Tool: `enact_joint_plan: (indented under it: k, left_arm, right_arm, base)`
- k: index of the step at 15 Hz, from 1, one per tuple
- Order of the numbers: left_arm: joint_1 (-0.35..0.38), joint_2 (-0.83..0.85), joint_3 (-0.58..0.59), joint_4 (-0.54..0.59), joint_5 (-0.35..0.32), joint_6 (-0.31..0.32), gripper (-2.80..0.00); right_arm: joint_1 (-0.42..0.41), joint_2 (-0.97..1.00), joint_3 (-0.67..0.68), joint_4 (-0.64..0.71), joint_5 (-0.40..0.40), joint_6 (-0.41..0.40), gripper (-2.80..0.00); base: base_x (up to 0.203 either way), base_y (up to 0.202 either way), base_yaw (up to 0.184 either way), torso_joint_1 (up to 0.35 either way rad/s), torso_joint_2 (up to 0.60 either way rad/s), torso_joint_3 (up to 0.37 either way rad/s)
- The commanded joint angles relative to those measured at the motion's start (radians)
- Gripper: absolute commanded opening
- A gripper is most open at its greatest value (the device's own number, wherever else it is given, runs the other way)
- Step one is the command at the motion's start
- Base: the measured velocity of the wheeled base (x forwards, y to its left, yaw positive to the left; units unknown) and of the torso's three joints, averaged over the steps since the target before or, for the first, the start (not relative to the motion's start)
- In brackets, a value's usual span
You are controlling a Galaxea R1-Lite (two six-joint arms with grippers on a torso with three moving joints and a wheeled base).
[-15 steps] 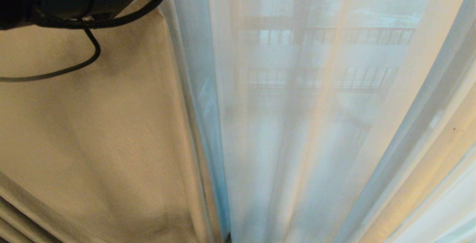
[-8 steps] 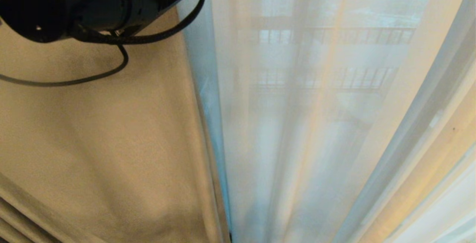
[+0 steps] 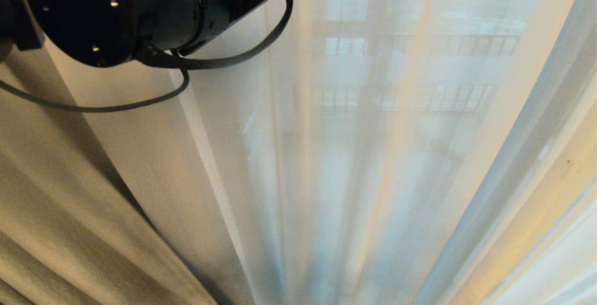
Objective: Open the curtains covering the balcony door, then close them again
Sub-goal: Close the outer curtains on both sides
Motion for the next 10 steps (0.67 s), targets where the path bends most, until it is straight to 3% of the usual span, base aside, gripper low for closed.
enact_joint_plan:
  k: [1,6,10]
  left_arm:
    - [0.010,-0.005,0.003,0.000,0.013,-0.003,-2.80]
    - [0.087,-0.079,0.033,0.021,0.020,0.039,-2.80]
    - [0.165,-0.215,0.195,0.040,0.019,0.092,-2.80]
  right_arm:
    - [0.000,0.001,0.000,0.000,0.000,-0.001,-2.80]
    - [0.000,0.001,0.000,0.001,0.000,-0.001,-2.80]
    - [0.000,0.001,0.000,0.000,0.000,-0.001,-2.80]
  base:
    - [0.000,0.000,0.000,0.000,0.00,0.000]
    - [0.000,0.000,0.000,0.000,0.00,0.000]
    - [0.000,0.000,0.000,0.000,0.00,0.000]
